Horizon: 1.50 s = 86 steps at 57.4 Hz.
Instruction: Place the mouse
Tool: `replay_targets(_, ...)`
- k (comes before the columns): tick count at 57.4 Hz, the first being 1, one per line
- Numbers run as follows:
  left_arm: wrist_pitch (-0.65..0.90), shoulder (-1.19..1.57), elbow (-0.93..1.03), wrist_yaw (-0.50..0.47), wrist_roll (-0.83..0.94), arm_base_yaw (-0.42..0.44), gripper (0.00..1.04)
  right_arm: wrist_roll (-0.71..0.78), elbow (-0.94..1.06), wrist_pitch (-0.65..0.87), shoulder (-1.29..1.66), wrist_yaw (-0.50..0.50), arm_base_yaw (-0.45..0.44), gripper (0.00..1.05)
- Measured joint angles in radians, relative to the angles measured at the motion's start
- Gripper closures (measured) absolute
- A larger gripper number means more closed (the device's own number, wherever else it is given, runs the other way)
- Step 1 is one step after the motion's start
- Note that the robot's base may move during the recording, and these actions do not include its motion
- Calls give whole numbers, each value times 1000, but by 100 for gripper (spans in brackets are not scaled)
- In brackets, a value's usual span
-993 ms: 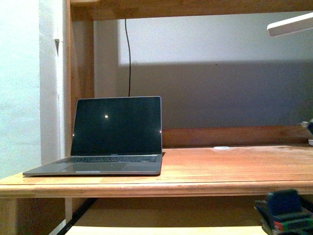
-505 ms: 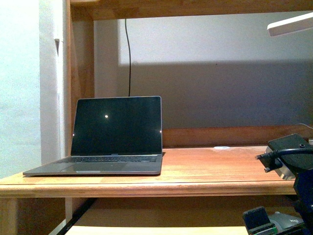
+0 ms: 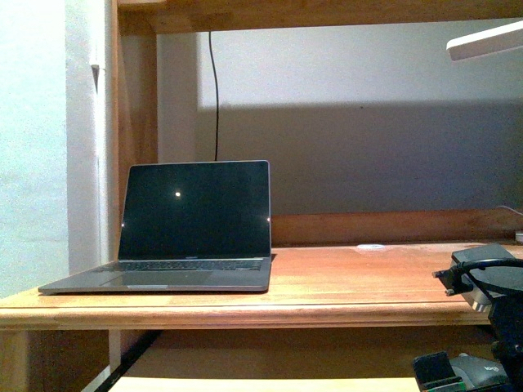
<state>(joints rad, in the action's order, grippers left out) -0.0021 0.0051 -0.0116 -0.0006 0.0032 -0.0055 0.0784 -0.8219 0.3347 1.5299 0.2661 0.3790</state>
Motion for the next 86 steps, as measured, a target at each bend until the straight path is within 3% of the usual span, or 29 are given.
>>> replay_targets(9,0,0,0,0,0,0,8,-29,-11,-10,12,-6,0,8)
replay_targets(16,0,0,0,0,0,0,8,-56,-14,-12,22,-13,0,32)
replay_targets(24,0,0,0,0,0,0,8,-61,-14,-8,23,-18,0,47)
replay_targets(37,0,0,0,0,0,0,8,-58,11,-71,-69,-52,-27,47)
replay_targets(52,0,0,0,0,0,0,8,26,63,-221,-351,-167,-100,47)
replay_targets(60,0,0,0,0,0,0,8,40,33,-258,-396,-169,-105,47)
replay_targets(86,0,0,0,0,0,0,8,14,-422,-230,37,102,146,47)
